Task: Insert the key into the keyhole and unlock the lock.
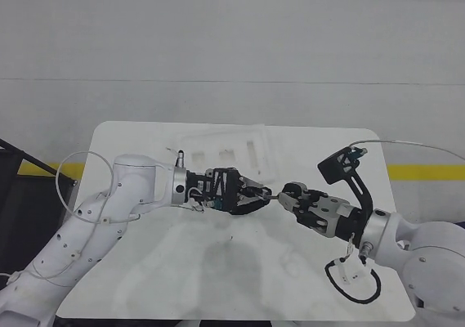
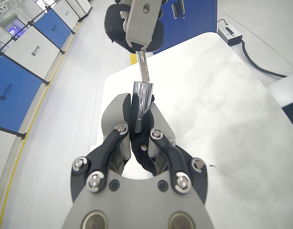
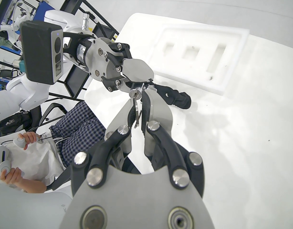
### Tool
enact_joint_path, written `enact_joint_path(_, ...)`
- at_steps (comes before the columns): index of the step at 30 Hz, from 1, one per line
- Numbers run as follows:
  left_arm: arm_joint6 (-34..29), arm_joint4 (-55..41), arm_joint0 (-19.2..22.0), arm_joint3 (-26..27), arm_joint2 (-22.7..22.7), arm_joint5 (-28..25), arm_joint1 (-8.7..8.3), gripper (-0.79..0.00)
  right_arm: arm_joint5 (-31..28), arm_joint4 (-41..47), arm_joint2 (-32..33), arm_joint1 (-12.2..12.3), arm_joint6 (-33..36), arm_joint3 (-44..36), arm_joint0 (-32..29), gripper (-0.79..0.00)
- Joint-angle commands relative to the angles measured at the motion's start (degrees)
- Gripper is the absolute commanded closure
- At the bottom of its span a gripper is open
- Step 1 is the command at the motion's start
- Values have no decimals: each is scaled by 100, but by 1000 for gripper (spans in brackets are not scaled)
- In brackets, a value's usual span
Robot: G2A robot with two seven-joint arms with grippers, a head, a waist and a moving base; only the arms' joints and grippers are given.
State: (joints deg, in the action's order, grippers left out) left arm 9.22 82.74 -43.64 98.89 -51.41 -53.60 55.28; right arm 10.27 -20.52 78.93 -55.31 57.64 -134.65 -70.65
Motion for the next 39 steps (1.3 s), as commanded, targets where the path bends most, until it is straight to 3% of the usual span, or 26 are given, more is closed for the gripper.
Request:
enact_joint_path(1,-42,-82,-7,-13,-18,0,7,0,14,12,-13,0,-12,0,2,0)
enact_joint_path(15,-304,-300,-55,1,-107,30,52,0,235,87,-161,-13,-131,0,48,0)
enact_joint_path(39,-206,18,-103,40,-178,10,107,0,420,162,-172,-1,-135,0,11,0)
